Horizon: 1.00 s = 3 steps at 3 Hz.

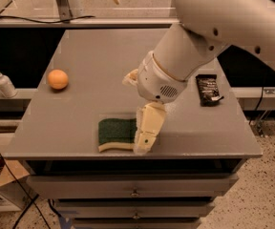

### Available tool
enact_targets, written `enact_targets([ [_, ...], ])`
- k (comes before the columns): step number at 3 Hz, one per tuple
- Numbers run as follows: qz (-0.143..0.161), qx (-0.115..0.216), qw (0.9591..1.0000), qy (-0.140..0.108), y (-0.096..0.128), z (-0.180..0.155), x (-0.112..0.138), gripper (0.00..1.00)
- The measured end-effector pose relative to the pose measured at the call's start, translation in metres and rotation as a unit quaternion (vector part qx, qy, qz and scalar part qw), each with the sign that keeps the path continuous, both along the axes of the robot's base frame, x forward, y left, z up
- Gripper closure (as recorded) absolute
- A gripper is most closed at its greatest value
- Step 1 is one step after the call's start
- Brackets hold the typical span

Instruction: Pick sponge

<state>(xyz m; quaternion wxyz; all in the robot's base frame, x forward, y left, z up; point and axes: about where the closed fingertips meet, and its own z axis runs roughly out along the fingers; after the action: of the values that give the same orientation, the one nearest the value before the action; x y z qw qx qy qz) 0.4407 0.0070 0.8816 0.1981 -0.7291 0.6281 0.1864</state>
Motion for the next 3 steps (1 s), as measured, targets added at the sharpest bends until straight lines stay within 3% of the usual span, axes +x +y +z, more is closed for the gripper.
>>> enact_targets([
  [2, 0.003, 0.009, 0.9987, 0.05, 0.024, -0.047, 0.013, 0.0],
  [3, -0.001, 0.011, 0.9979, 0.065, 0.028, -0.06, 0.014, 0.15],
])
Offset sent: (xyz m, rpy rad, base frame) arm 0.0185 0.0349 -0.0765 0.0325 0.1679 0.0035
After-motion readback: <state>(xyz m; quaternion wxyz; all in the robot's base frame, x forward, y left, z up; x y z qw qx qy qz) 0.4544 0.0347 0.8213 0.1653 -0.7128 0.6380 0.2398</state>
